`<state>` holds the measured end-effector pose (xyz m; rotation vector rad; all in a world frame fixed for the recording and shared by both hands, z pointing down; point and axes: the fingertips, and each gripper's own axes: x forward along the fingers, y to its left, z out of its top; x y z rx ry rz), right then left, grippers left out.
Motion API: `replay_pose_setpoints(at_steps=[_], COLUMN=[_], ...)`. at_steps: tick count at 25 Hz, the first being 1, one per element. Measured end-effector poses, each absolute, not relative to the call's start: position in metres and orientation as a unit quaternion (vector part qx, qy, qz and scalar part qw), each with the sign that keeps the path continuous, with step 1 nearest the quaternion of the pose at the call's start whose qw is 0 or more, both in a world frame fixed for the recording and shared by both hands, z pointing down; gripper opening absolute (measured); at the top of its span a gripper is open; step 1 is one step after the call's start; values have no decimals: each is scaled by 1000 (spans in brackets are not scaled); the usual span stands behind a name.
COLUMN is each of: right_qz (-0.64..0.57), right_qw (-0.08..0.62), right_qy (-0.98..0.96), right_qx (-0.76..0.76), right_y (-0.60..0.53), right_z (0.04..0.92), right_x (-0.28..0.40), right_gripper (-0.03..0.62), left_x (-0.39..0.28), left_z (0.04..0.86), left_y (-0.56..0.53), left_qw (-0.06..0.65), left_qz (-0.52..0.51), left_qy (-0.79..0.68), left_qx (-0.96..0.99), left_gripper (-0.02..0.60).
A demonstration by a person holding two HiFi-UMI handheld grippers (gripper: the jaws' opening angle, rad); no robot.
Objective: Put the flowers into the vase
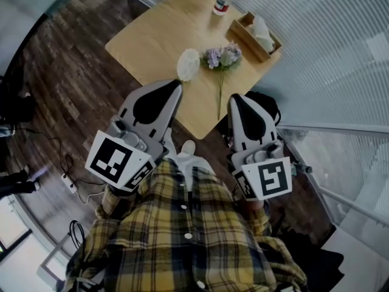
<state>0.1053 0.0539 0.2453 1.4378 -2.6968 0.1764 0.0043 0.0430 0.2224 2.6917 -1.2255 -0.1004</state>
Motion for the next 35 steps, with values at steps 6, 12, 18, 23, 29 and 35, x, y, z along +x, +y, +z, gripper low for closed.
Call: replay_pose_setpoints(at_steps=[6,12,18,23,29,35], right_qz=[61,52,56,68,85,102], right_qw=[43,38,36,37,49,60], right_qy=[-863,-845,-821,-802,-784,-784], right_qx=[499,530,567,592,613,609], right_y=[15,-41,-88,-115,-131,-136], right_z=[244,234,234,243,258,269], right_x=[95,85,71,69,92,109], right_gripper=[12,12,12,12,12,12], left_x=[-6,-6,-12,-10,3,11], left_z=[224,222,225,229,237,240], left_y=[-4,-62,-109,-137,-161,-168], left_qw=[96,88,102,117,148,157], left_qz=[-29,-16,-8,-10,-15,-12], left_qy=[-380,-337,-284,-244,-218,-228], left_qx=[919,937,953,963,964,961], left_gripper=[8,8,8,8,8,8])
